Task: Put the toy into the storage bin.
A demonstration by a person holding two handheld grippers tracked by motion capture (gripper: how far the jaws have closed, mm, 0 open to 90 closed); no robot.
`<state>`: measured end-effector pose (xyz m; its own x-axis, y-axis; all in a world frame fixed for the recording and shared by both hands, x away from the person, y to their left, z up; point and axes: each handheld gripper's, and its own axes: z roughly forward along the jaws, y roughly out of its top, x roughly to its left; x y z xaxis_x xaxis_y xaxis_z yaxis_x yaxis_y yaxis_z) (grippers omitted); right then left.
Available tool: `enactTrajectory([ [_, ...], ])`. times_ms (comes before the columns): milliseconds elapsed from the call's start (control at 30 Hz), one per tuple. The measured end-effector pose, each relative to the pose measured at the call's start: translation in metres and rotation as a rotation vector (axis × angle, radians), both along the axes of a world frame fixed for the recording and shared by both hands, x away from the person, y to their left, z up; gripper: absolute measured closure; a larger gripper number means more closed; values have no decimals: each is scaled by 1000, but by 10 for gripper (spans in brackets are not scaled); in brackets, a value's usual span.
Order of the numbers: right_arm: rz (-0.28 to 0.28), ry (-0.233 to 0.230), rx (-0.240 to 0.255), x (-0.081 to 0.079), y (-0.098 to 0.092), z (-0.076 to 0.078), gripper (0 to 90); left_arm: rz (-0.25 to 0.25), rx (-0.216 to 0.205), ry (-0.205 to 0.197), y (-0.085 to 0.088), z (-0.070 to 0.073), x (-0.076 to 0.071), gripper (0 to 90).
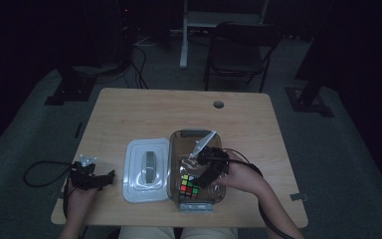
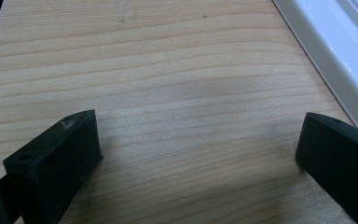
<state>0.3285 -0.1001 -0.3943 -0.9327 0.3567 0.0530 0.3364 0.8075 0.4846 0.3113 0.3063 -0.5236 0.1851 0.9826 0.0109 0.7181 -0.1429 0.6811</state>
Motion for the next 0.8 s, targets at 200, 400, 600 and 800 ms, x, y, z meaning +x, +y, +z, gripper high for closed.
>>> enactTrajectory([
  [200, -43, -59, 81, -7, -14, 6, 124, 0, 0, 0, 0, 0, 0, 6],
  [400, -137, -110, 221, -11, -37, 13, 116, 0, 0, 0, 0, 0, 0, 6],
  [600, -236, -171, 321, -13, -62, 18, 112, -4, -1, -1, 0, 0, 0, 6],
  [800, -309, -199, 373, -13, -86, 16, 106, -2, -2, -3, 0, 0, 0, 6],
])
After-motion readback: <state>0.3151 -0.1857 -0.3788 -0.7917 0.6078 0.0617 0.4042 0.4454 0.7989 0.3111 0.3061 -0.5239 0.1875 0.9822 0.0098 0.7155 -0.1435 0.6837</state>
